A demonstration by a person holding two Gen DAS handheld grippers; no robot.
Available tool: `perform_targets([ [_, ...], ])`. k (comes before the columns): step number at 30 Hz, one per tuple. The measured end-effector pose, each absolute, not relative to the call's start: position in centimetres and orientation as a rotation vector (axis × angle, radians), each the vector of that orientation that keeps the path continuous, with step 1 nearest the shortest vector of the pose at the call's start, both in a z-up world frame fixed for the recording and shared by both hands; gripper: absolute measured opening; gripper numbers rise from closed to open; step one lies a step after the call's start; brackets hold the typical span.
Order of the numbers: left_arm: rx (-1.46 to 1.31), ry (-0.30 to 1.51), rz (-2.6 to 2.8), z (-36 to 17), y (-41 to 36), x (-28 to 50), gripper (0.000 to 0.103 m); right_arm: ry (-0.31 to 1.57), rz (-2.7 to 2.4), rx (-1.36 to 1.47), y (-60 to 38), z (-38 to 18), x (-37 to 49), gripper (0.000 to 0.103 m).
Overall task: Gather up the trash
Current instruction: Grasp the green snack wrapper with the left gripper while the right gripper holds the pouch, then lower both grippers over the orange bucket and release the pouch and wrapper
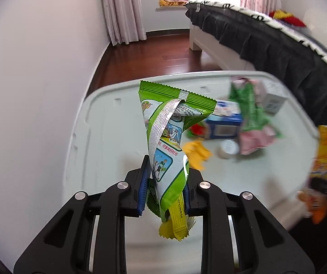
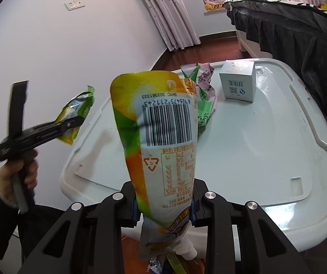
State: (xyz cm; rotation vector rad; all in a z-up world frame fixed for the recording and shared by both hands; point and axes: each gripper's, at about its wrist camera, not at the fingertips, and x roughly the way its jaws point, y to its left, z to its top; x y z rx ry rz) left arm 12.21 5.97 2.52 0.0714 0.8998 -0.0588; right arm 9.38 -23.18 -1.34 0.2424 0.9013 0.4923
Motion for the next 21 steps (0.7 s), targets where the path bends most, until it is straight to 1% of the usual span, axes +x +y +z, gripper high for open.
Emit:
perform_targets([
  [12,0.046,0.875,-0.083,2.8,0.6,4.0,0.023,0.869,0.452,0.248,-24.6,-0.8,5.6,0.031],
  [21,0.012,0.917,-0.152,0.9,-1.8,-1.6,0.024,0.914,0.484,0.234,-24.6,-0.3,0.0,0.031],
])
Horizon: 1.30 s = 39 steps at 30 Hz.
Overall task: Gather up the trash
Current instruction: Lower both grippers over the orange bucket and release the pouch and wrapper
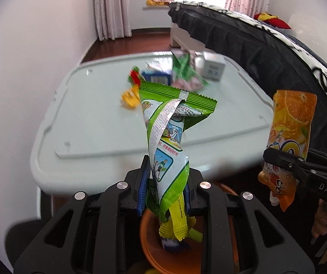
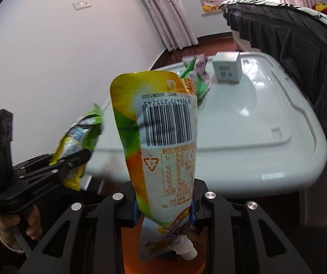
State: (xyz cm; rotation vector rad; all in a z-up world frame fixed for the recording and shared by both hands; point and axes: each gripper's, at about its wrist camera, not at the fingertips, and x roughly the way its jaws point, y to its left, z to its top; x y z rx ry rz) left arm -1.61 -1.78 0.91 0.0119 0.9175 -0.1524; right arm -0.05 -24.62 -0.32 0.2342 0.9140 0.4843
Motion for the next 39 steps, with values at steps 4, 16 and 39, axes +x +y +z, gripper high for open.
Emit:
perform_targets([
  [4,0.012,0.975,-0.192,-0.9,-2.5,-4.0,0.024,0.975,0.528,0.213,-24.5,-0.6,-2.7,0.031],
  [16,-0.001,1.141,-0.239,-6.2,-2.9,-6.8,0.024,1.143,0.526,0.244,-23.4,-4.9,-4.0,0.031],
  [39,-0.059,1.247,-0.184,-9.5,-2.2,-5.6,0.081,1.175,0.468,0.318,-23.7,-7.3,-2.0,0.061],
])
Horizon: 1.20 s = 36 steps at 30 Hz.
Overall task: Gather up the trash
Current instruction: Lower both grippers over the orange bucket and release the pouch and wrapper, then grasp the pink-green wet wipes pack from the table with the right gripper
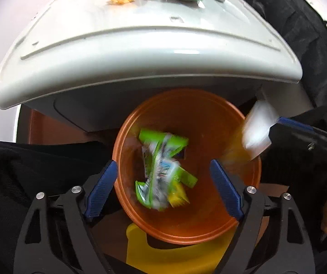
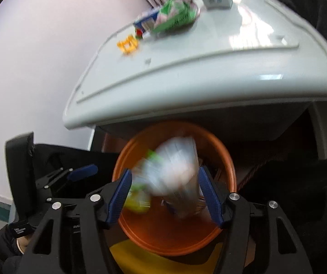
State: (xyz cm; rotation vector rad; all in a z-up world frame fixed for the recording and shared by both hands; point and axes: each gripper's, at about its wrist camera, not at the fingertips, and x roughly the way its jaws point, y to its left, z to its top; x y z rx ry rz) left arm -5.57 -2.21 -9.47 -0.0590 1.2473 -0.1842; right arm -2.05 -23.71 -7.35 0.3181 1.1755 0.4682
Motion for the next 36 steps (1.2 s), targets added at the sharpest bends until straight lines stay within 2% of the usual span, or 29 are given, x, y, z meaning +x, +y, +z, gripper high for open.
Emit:
perform_targets([
  [12,-0.081,1.202,-0.187,-8.1,-1.6,-6.1,0.081,1.104,0.410,0.368,-26.9,-5.8,-1.9,0.064],
  [17,-0.084,1.163,-0.199,-6.9,-1.1,-5.5,0.081,1.070,0.412,0.340,-26.4,-4.9,-0.6,0.069],
  [20,-0.080,1.127,-0.203,-5.8,-0.9,-4.6,0.081,1.032,0.419,0.309,-25.9,-3.6,1.7,0.075],
  [28,-0.044,0.987,-0.159,-2.8,-0.2,0.2,0.083,0.955,0.425,0.266,-24.1,0.1,10.7,0.075],
  [30,-0.058,0.973,-0.148,-2.5,0.0,1.6,0.086,0.959,0.416,0.270,-23.5,0.5,13.5,0.075],
  [36,-0.056,0.916,-0.107,-2.7,0.8,3.9,0.087,1.034,0.339,0.328,-22.2,-0.6,21.4,0.076],
])
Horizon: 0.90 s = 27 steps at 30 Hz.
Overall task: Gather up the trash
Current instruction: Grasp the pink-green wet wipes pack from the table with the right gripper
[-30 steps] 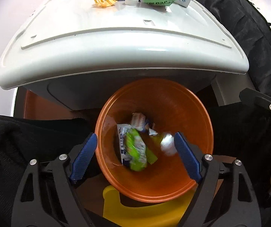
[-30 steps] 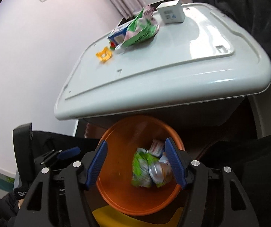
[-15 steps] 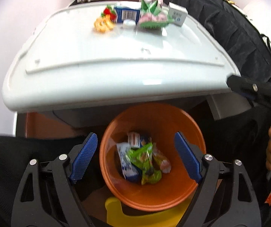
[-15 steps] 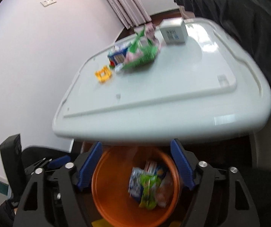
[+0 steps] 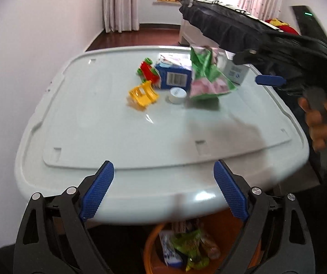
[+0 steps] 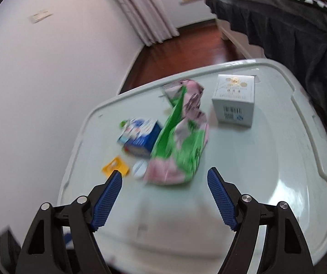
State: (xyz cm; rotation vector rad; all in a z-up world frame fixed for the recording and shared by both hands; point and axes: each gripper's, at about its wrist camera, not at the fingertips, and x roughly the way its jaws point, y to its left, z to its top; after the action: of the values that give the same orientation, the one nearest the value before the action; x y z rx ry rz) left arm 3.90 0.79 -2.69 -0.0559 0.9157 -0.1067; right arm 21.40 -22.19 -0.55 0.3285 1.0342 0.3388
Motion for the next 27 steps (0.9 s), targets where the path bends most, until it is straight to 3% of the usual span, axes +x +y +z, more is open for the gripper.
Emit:
perform_targets([
  [13,-0.182,0.944,-0.109,-4.2,2.8,4.9,0.088,1.258,0.074,0.471,-20.3,-7.1,32.9,0.075],
  [15,-0.195,0.940,-0.109,-4.2,3.0,4.9,0.088,1.264,0.043,0.435,-19.9,-7.6,33.3,0.071],
  [20,-0.207,0.935,-0.116,-4.0,3.0,4.8,0.088,1.213,0.017,0.239,-18.3,-7.4,32.8,0.041],
  [27,-0.202,0.927,-0.112,-4.0,2.8,4.5,0.088,1.145,0.063,0.280,-20.5,-6.2,29.2,0.030],
])
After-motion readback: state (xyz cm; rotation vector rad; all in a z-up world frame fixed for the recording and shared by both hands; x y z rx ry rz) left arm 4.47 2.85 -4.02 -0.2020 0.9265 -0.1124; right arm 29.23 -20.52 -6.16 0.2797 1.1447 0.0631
